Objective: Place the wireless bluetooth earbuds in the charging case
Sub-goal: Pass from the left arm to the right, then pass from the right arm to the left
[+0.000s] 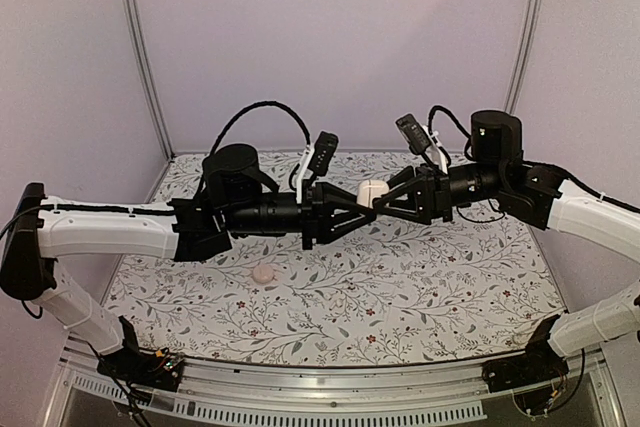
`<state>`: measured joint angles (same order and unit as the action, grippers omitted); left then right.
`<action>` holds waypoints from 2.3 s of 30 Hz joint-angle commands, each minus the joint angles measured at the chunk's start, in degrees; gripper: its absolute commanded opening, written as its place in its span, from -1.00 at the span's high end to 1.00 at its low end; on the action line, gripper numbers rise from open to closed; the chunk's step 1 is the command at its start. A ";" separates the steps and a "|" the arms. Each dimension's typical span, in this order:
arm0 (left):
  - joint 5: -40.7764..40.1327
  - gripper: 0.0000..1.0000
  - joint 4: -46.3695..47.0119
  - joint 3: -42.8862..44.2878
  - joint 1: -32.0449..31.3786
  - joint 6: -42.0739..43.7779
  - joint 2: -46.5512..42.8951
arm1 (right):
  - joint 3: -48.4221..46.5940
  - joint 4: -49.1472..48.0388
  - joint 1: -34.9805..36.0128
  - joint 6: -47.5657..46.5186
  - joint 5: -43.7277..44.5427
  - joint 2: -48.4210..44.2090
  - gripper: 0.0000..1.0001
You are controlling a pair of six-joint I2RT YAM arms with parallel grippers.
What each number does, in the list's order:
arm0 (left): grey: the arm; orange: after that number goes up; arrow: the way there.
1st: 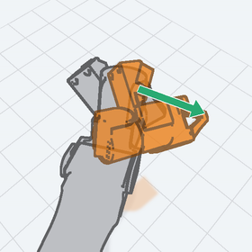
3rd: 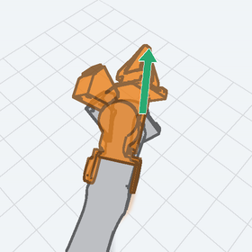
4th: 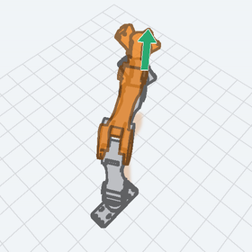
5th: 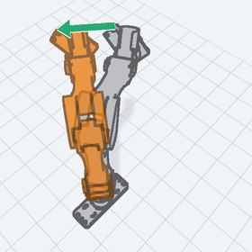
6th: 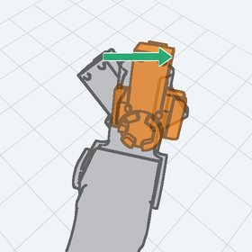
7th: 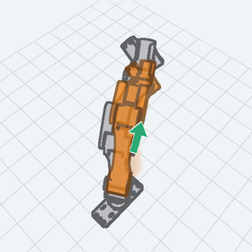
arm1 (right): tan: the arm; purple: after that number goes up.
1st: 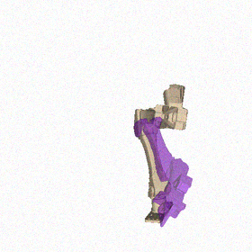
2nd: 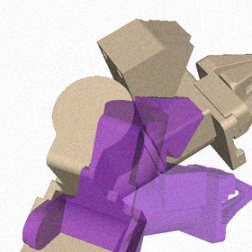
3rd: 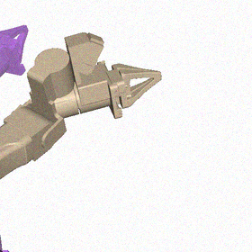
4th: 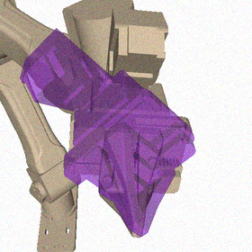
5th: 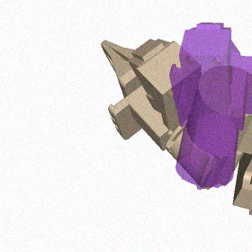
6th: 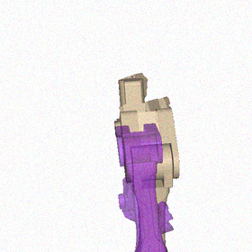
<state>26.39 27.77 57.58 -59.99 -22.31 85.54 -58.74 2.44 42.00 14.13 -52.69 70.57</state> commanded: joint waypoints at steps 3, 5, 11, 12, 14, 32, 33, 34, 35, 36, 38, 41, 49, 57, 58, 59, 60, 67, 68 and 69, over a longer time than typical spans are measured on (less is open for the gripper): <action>0.56 1.00 2.10 -0.56 -0.04 0.43 -0.70 | -0.54 -0.42 -1.12 0.44 -0.26 -1.91 0.14; 0.81 1.00 2.07 -0.42 -0.10 0.46 -0.51 | -0.66 -0.69 -1.17 0.58 -0.39 -2.00 0.21; 0.77 1.00 2.01 -0.28 -0.07 0.24 -0.24 | -1.20 -1.17 -1.30 0.98 -1.85 -1.62 0.25; 0.72 1.00 1.90 -0.20 -0.10 0.25 -0.20 | -1.16 -1.31 -1.30 1.15 -2.15 -1.47 0.25; 0.58 1.00 1.83 -0.11 -0.02 0.31 -0.20 | -0.97 -1.86 -1.35 1.46 -2.77 -1.11 0.25; 2.35 1.00 -0.49 1.91 0.09 0.49 1.21 | -1.55 -0.69 -1.34 1.62 -3.81 0.27 0.48; 2.75 1.00 -1.57 2.33 0.12 0.77 1.31 | -1.93 0.59 -1.37 0.60 -3.63 0.38 0.48; 3.20 1.00 -2.76 2.74 0.13 1.34 1.41 | -2.17 1.58 -1.35 -0.15 -3.71 0.44 0.48; 3.55 1.00 -4.42 3.23 0.06 2.17 1.44 | -2.31 2.77 -1.35 -0.62 -3.89 0.36 0.48; 4.44 1.00 -6.51 3.81 0.09 3.32 1.46 | -2.42 3.55 -1.35 -1.28 -4.14 0.25 0.48; 6.24 1.00 -13.89 5.85 0.12 6.63 1.81 | -2.43 5.61 -1.31 -2.20 -3.82 0.06 0.46; 8.16 1.00 -23.93 9.10 0.07 11.85 2.55 | -2.50 9.47 -1.30 -4.76 -3.75 -0.23 0.41; 8.80 1.00 -36.14 12.74 0.10 17.55 4.77 | -2.29 15.03 -1.22 -8.51 -3.61 -0.34 0.37; 10.34 1.00 -41.18 15.78 0.12 19.93 7.41 | -3.19 23.52 0.04 -13.18 -0.99 -0.17 0.25; 10.48 1.00 -41.40 15.95 0.10 20.31 7.40 | -3.02 24.33 0.42 -13.46 -0.63 -0.10 0.23; 10.64 1.00 -41.79 16.09 0.08 20.47 7.50 | -2.98 24.99 0.79 -13.50 -0.36 0.04 0.22; 10.67 1.00 -42.24 16.36 0.12 20.80 7.53 | -2.76 25.48 1.00 -14.44 -0.24 0.08 0.22; 12.60 1.00 -44.01 17.45 0.11 22.21 7.74 | -1.64 26.96 1.24 -16.10 1.93 -0.24 0.01; 13.09 1.00 -44.21 17.54 0.13 22.22 7.77 | -1.67 26.88 1.24 -16.12 2.03 -0.32 0.01; 13.49 1.00 -44.30 17.56 0.11 22.22 7.72 | -1.64 26.73 1.24 -16.08 2.17 -0.27 0.00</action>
<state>37.32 -15.31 73.52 -59.94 -1.48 92.95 -60.47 27.77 42.87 -0.73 -52.18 70.30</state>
